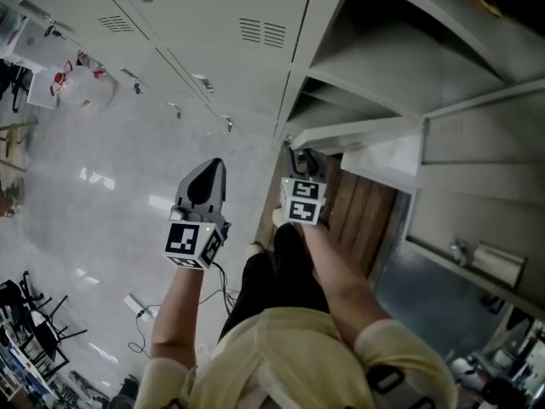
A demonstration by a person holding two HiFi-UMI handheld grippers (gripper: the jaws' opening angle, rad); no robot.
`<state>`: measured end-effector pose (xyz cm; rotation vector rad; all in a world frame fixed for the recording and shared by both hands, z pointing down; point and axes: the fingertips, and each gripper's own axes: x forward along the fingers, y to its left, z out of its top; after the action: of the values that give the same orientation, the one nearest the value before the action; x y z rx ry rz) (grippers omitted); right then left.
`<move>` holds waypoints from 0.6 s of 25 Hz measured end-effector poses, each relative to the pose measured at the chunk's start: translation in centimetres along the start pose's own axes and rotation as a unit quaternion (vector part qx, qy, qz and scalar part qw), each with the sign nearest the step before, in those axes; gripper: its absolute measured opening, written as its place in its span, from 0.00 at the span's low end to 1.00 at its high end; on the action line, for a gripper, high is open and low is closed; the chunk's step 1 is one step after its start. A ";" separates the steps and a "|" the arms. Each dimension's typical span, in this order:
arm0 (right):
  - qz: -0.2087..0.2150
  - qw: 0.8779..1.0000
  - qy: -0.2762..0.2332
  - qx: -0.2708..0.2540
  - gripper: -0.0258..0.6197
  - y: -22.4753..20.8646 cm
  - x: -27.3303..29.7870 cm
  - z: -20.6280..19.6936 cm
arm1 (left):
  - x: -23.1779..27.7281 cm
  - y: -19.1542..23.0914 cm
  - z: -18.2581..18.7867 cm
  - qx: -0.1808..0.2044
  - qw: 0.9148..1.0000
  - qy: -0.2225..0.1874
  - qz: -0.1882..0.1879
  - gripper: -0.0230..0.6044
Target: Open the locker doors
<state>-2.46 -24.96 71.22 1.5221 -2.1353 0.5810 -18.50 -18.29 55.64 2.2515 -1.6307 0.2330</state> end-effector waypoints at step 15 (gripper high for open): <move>-0.008 1.000 0.024 0.003 0.23 -1.7 -5.3 -4.0 | -2.0 -2.7 -1.6 0.014 0.999 0.017 -0.029 0.03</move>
<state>1.17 -19.18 71.53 1.5122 -2.0845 0.6135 -16.51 -15.14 55.96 2.2986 -1.5522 0.2790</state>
